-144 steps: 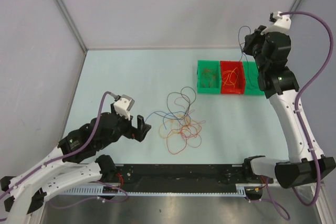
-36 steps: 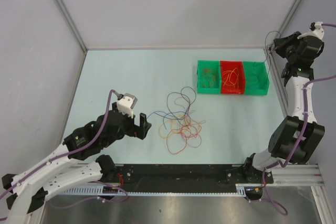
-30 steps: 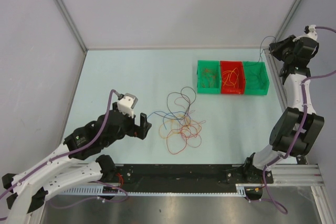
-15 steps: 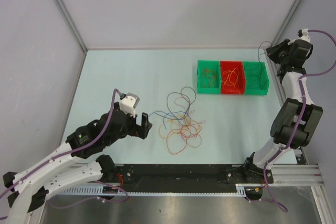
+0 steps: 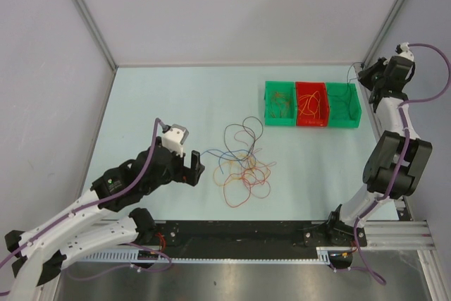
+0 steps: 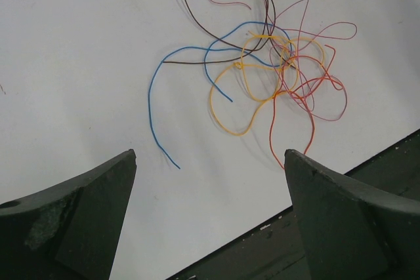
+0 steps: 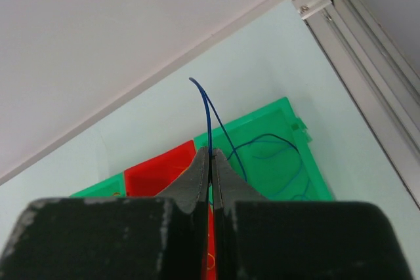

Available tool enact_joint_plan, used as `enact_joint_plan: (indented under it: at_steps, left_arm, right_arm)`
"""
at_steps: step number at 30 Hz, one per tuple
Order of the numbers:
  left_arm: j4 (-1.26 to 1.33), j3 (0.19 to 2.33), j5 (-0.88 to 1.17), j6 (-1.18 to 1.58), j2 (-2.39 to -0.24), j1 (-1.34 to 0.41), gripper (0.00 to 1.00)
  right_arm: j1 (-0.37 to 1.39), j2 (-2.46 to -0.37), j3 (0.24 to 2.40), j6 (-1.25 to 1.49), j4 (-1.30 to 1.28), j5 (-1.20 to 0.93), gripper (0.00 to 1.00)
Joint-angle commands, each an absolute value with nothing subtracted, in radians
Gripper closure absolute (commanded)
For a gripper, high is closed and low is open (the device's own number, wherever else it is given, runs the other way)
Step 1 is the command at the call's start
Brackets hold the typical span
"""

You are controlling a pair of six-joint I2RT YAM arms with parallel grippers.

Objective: Untangle the cables

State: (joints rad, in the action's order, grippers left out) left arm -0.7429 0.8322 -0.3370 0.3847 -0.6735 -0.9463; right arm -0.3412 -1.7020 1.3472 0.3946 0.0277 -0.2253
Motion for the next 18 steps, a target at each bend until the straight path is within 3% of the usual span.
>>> enact_joint_plan:
  at_steps: [1,7,18]
  left_arm:
    - [-0.719,0.833,-0.334,0.388,-0.666,-0.94,0.0]
    - [-0.716,0.833,-0.331,0.387,-0.664,-0.94,0.0]
    - [-0.716,0.833,-0.331,0.387,-0.661,-0.94,0.0]
  right_arm:
    - [-0.334,-1.704,1.318,0.377,0.006,-0.074,1.0]
    - [-0.351,-1.678,1.304,0.376,-0.048,0.047,1.0]
    - [-0.387,-1.655,1.299,0.407,-0.061,0.061,1.0]
